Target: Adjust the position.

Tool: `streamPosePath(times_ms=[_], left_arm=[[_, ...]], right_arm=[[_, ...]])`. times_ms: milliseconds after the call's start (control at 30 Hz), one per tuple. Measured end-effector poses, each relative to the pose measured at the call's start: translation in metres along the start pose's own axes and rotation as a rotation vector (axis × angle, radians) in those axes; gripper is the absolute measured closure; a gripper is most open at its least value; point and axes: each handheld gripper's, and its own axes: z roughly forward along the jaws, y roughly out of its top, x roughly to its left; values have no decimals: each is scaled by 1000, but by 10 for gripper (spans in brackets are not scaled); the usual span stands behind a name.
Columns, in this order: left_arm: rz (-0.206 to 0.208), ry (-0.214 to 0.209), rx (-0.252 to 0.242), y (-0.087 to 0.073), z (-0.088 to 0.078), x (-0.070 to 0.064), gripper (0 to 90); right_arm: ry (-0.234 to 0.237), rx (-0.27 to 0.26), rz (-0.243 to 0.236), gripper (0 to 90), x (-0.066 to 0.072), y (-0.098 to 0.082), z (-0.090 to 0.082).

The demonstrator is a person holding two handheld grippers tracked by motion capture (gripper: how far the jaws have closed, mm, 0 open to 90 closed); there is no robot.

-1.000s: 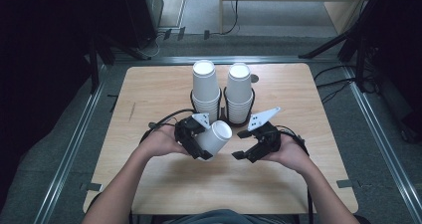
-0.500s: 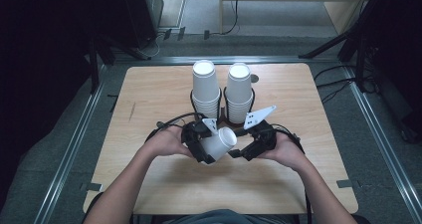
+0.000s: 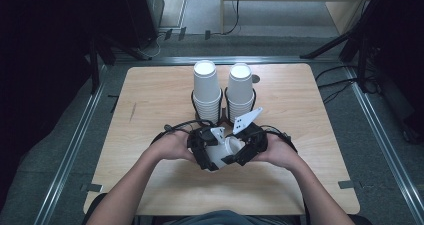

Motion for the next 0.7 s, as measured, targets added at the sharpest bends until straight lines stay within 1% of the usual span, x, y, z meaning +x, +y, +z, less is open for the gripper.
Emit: streamPosePath(times_ms=[33,233,333,400,433,467,500,533,567,600,633,667,700], left_arm=[[0,2,1,0,0,0,153],[7,-1,6,0,-1,0,153],[5,-2,4,0,-1,0,151],[0,-7,-4,0,-2,0,142],[-33,-12,0,0,-4,1,130],[-43,-11,-6,1,-5,1,119],[-38,9,-21,0,-6,1,88],[-38,9,-21,0,-6,1,43],[-42,23,-50,-1,-10,3,12],[-44,36,-63,-2,-11,3,10],[-58,26,-75,-3,-13,4,10],[-58,26,-75,-3,-13,4,2],[-59,33,-90,-4,-15,5,2]], right_arm=[[8,3,-3,236,0,0,0],[10,21,-10,250,1,2,-1],[6,18,-11,254,1,3,-1],[6,20,-4,254,1,3,-1],[13,17,10,251,1,4,-2],[13,10,10,251,1,4,-3],[11,-1,3,250,1,4,-4],[3,-2,-1,250,1,4,-6],[-2,-2,5,250,2,4,-7],[4,-5,8,249,2,4,-8],[-5,-8,6,249,1,4,-10],[-5,-12,9,249,1,3,-11],[-5,-12,9,249,1,3,-11]])
